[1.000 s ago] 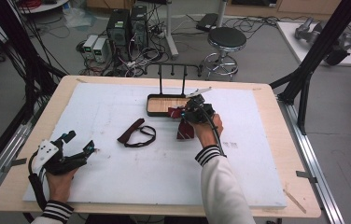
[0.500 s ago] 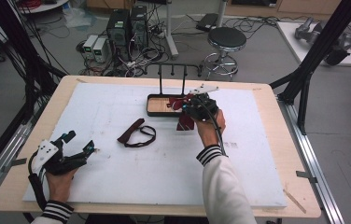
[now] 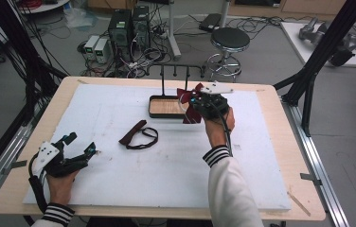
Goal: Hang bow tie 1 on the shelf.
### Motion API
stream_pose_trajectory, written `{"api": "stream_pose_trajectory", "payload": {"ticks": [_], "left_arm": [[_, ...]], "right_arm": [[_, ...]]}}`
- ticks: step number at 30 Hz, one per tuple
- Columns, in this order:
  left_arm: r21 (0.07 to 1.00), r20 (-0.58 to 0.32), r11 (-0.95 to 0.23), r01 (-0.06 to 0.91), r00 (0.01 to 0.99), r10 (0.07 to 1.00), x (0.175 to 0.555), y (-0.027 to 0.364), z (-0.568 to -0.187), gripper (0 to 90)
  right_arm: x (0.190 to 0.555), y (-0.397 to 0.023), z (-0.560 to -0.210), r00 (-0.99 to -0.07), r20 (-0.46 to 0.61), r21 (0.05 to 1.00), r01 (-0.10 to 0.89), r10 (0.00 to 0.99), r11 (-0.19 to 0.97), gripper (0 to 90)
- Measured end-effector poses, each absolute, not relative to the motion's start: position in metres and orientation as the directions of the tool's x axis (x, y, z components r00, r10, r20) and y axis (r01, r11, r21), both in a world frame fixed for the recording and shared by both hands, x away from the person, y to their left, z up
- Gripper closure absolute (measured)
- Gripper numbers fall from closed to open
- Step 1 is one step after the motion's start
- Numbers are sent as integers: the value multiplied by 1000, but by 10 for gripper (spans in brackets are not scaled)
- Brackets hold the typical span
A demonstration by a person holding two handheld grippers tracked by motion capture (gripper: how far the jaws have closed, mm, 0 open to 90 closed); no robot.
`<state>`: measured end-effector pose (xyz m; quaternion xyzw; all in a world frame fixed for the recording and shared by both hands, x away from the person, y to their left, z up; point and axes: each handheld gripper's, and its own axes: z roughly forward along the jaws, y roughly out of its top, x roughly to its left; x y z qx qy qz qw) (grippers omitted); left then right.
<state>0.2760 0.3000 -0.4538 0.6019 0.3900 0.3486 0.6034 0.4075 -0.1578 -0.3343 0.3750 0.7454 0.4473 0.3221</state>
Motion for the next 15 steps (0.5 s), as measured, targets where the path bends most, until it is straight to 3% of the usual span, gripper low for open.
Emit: {"api": "stream_pose_trajectory", "payload": {"ticks": [15], "left_arm": [[998,-52,33,51,452,891,276,300,-454,152]], "right_arm": [[406,-177,-317,-458,-139,945,203,878,255,676]]}}
